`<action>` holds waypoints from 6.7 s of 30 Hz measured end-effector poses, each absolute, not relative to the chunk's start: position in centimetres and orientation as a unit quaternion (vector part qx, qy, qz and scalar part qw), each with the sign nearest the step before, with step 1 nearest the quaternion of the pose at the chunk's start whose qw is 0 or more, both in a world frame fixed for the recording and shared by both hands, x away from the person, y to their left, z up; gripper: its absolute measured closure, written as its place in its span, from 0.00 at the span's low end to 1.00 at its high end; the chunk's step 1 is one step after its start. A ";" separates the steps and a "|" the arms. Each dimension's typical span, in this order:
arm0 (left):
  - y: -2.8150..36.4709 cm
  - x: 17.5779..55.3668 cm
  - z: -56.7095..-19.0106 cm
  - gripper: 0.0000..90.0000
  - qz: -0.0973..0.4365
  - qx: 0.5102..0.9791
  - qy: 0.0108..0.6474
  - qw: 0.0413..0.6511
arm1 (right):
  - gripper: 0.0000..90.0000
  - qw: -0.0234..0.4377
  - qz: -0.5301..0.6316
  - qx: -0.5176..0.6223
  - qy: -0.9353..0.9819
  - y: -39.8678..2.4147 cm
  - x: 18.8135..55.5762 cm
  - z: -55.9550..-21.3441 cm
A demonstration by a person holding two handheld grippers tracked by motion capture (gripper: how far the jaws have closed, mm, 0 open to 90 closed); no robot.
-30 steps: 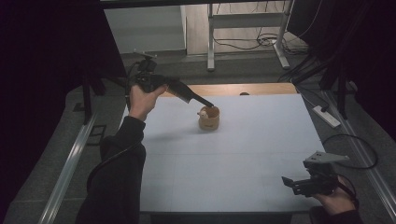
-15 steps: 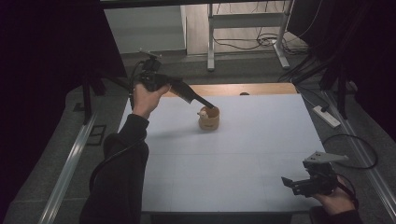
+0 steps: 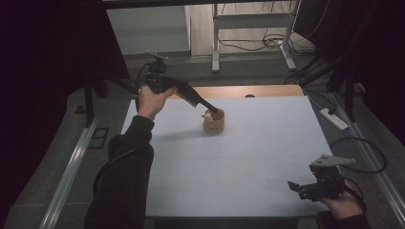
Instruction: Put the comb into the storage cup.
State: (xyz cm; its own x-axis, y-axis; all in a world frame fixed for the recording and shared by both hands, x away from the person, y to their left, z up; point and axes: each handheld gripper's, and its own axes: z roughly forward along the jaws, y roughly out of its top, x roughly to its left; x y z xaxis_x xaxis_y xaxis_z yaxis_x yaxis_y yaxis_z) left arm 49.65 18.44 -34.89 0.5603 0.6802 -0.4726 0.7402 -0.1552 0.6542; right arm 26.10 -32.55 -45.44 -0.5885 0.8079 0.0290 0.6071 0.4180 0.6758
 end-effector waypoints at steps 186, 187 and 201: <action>17.6 44.9 -41.4 0.00 0.187 0.775 0.384 0.465 | 0.00 0.161 0.318 0.423 0.833 -32.2 26.0 -45.5; 17.7 44.8 -41.4 0.00 0.187 0.776 0.384 0.465 | 0.00 0.162 0.318 0.423 0.833 -32.2 26.0 -45.5; 17.8 44.0 -41.7 0.00 0.181 0.774 0.383 0.471 | 0.00 0.165 0.319 0.423 0.832 -32.2 25.9 -45.4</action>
State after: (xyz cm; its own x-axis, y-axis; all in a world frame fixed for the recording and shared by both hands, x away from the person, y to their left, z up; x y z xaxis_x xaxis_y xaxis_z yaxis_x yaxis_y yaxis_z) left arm 43.97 17.82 -41.69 0.6406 0.7636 -0.0801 0.4225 -0.2635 0.8672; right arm 25.94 -32.22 -45.44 -0.5883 0.8086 -0.0042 0.5982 0.4387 0.6706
